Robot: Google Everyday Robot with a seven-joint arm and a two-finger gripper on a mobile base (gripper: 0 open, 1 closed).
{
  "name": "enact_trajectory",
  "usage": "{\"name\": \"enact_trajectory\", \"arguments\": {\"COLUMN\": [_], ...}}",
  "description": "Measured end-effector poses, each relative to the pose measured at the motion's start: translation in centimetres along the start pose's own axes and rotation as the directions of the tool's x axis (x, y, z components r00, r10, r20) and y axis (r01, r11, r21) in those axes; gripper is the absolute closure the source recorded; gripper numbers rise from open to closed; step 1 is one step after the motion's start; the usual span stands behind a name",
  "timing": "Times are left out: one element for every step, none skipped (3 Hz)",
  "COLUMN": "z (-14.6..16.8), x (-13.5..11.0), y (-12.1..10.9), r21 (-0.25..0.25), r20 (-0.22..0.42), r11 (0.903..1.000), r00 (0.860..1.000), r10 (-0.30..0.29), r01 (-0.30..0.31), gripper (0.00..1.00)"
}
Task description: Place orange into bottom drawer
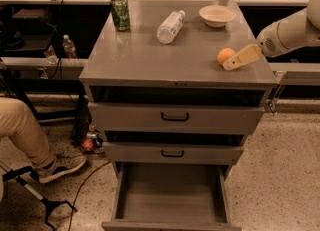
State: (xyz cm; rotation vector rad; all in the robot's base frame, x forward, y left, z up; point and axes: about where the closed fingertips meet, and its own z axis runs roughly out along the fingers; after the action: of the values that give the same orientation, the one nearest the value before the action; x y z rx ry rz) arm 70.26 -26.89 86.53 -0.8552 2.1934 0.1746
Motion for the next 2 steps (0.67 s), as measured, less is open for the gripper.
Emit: {"name": "enact_trajectory", "arguments": {"z": [0.27,0.33], "x": [-0.28,-0.35], "y": [0.54,1.3], "r21": [-0.012,-0.032], "r20": [0.01,0.006], "r11": [0.9999,0.9995], "r00": [1.0,1.0], "r10": [0.009,0.006], "r01": [-0.009,-0.006], "gripper": [0.0,0.0]}}
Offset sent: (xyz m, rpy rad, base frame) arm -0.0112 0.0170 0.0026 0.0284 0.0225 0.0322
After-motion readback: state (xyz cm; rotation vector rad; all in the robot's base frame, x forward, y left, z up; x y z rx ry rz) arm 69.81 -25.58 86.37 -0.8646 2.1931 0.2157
